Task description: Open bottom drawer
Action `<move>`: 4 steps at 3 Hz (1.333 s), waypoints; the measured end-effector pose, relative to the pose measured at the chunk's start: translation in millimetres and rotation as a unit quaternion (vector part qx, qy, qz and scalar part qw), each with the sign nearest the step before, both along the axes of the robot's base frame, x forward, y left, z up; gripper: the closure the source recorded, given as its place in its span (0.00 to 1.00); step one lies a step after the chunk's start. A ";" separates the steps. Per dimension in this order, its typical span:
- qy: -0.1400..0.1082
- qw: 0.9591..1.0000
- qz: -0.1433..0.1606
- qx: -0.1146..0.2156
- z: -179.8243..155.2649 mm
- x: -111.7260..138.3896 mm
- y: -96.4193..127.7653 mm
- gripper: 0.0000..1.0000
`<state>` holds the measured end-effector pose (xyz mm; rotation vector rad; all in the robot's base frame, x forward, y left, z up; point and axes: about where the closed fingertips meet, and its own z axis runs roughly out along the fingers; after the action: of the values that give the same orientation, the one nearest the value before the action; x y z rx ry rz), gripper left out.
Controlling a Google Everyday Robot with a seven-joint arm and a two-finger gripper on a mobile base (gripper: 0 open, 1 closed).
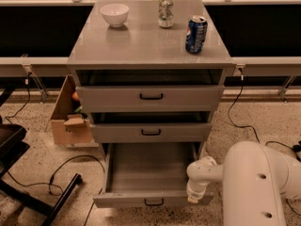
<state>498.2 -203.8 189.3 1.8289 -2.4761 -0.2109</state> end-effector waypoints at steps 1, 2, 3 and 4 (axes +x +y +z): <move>0.000 1.000 0.000 0.000 0.0 0.1 0.0 0.60; 0.000 1.000 0.000 0.000 0.0 0.1 0.0 0.36; 0.000 1.000 0.000 0.000 0.0 0.1 0.0 0.13; 0.000 1.000 0.000 0.000 -0.1 0.0 0.0 0.00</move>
Offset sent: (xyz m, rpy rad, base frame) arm 0.0001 0.0000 0.0000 0.0000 0.0000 0.0000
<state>498.2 -203.8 189.3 1.8289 -2.4761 -0.2110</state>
